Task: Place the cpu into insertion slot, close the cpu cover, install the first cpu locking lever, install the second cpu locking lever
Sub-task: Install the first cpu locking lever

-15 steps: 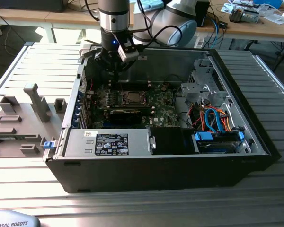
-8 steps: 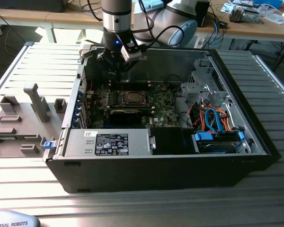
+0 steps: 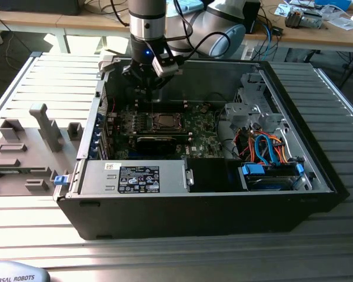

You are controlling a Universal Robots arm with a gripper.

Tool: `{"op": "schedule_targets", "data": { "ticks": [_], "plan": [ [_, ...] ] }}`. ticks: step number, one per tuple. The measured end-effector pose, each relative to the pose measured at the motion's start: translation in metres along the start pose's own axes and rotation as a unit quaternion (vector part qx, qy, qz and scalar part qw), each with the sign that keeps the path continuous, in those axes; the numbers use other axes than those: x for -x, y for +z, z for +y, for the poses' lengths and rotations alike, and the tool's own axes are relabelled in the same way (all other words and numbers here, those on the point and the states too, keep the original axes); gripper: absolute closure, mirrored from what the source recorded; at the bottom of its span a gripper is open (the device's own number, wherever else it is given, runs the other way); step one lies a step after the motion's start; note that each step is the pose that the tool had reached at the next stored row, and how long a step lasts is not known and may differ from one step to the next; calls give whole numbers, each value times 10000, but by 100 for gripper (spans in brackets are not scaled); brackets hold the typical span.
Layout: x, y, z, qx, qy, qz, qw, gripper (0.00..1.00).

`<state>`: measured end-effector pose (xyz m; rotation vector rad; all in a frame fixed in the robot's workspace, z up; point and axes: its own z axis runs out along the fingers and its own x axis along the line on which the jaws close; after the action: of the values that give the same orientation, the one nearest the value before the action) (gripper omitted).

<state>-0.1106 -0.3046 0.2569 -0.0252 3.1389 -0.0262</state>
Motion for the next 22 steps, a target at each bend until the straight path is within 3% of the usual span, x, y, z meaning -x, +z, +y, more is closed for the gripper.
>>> {"op": "schedule_targets", "data": {
  "ticks": [22],
  "plan": [
    [84, 3, 0, 0, 0, 0, 10000, 89]
  ]
}}
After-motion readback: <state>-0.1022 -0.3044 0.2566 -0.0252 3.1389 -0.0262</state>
